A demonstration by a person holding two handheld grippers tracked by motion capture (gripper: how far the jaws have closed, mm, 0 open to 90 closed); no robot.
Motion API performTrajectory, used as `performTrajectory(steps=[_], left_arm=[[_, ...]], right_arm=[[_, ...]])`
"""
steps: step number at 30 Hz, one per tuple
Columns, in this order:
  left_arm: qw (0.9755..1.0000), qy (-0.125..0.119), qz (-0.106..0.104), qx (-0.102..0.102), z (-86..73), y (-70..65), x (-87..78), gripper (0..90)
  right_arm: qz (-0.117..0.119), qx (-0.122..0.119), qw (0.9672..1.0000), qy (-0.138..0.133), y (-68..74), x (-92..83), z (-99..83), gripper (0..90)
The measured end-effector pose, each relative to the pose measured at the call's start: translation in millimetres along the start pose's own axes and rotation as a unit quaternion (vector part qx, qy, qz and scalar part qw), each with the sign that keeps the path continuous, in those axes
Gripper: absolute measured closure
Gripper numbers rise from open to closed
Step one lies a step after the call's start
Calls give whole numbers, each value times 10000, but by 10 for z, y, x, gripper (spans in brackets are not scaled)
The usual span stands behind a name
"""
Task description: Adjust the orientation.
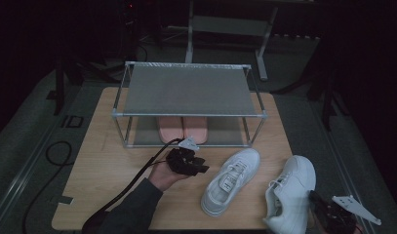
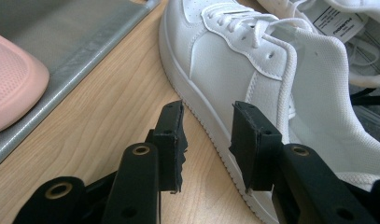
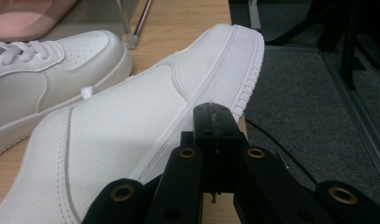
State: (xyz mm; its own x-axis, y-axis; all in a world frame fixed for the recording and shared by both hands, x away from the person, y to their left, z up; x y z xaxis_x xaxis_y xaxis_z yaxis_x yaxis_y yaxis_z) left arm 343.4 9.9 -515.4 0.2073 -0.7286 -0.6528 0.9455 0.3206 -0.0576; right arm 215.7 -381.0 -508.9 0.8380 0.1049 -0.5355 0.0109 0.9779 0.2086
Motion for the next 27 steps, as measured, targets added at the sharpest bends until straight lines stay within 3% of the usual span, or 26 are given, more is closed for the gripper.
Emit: performTrajectory(steps=[12,16,27], left_arm=[[10000,12,-52,-40,-4,-10,41,636],[10000,23,-69,-30,0,-13,48,636],[10000,-1,-57,-56,4,-7,41,636]], right_arm=[[-242,155,9995,96,-202,-39,-64,900],[-213,145,9996,95,-196,-35,-58,900],[-451,231,9986,116,-282,-37,-117,900]])
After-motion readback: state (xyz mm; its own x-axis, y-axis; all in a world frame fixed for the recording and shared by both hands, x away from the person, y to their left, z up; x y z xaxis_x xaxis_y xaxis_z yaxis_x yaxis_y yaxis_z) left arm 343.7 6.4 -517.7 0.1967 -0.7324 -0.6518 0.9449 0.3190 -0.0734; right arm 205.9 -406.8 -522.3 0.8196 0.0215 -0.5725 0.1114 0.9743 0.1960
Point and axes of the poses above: each handheld gripper's, and its own axes: x roughly forward along the jaws, z roughly out of its top, y roughly to its left, the point moved 5 cm from there along x, roughly forward along the jaws, and after that the axes turned 12 degrees about x, right-handed, at the moved point
